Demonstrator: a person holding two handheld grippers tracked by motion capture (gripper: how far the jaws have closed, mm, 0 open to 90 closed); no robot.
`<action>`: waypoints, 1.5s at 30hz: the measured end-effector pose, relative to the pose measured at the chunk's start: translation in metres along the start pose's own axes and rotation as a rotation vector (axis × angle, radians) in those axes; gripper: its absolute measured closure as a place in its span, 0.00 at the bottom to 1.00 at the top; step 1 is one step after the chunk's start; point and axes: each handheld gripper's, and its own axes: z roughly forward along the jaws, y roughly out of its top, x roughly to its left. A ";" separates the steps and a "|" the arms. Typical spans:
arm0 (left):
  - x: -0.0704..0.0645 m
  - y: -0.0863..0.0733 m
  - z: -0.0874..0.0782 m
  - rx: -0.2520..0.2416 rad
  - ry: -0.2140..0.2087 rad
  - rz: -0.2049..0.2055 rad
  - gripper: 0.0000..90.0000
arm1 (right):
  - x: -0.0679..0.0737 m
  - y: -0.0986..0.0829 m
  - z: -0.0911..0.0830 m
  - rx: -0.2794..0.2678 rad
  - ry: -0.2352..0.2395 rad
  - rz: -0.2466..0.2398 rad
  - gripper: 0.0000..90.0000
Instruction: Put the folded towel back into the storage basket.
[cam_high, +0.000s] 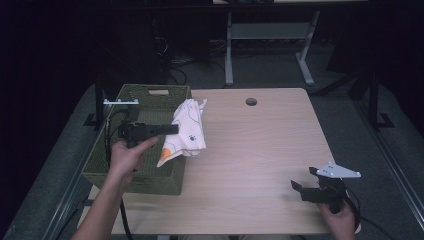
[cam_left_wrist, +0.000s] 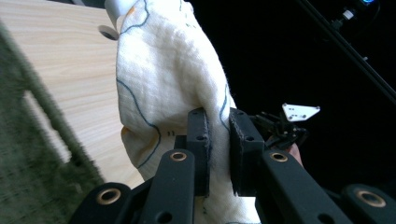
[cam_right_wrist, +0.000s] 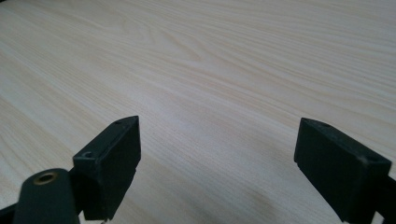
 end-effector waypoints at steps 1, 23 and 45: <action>0.002 0.000 -0.003 -0.007 0.003 -0.005 0.90 | 0.000 0.000 0.000 0.001 0.000 0.000 0.16; 0.036 -0.003 -0.036 -0.012 0.074 -0.041 0.90 | -0.002 0.001 0.000 0.003 0.002 0.005 0.16; 0.080 -0.002 -0.055 0.039 0.133 -0.065 0.90 | -0.005 0.002 0.006 0.020 -0.014 0.009 0.16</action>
